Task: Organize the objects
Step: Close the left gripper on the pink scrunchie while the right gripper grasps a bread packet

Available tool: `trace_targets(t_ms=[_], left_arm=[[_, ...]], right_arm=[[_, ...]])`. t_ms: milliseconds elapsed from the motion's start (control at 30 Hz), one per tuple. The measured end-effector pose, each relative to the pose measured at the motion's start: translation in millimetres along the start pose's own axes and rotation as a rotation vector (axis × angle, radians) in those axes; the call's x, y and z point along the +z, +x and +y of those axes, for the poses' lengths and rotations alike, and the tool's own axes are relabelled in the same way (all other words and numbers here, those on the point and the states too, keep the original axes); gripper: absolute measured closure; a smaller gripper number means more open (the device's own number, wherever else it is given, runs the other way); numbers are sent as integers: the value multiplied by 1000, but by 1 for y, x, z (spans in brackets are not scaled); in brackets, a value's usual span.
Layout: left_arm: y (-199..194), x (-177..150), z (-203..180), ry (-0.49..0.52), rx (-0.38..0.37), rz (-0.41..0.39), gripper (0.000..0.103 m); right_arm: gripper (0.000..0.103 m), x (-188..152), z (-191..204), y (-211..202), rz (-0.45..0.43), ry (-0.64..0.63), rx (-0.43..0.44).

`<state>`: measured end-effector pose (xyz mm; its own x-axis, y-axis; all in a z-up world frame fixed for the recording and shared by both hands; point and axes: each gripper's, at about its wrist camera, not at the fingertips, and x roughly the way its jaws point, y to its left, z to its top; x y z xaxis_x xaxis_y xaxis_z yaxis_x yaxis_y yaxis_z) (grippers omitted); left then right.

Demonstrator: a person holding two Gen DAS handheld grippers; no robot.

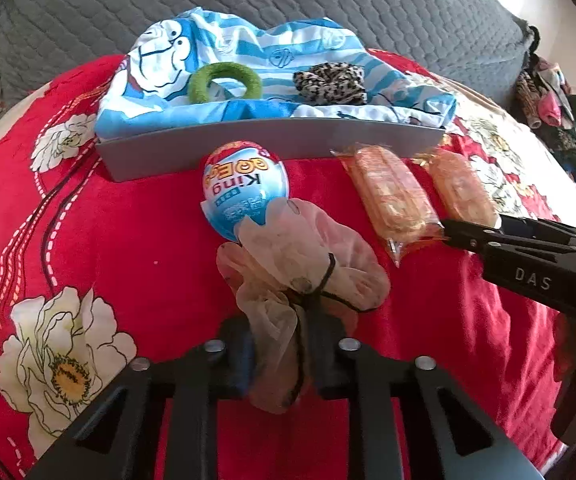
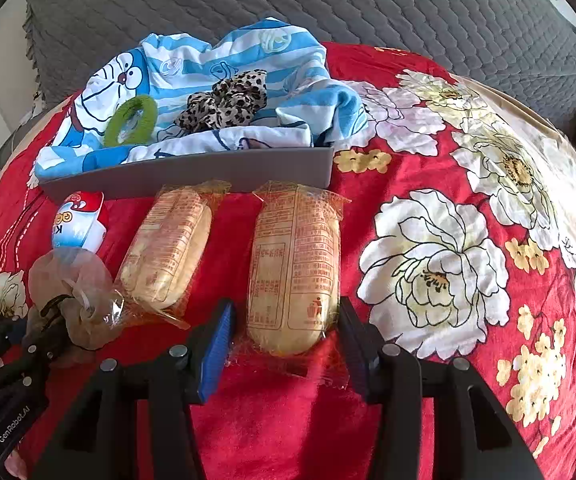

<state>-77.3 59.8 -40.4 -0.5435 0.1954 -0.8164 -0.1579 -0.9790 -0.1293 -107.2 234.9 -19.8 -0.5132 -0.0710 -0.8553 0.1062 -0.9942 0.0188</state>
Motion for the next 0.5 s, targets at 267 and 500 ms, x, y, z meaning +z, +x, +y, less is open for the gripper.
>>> trace_targets(t_ms=[267, 500], left_arm=[[-5, -1, 0, -6, -30, -8, 90], [-10, -1, -1, -2, -32, -13, 91]], right_arm=[[53, 1, 1, -5, -8, 0, 18], [53, 1, 0, -12, -19, 8, 28]])
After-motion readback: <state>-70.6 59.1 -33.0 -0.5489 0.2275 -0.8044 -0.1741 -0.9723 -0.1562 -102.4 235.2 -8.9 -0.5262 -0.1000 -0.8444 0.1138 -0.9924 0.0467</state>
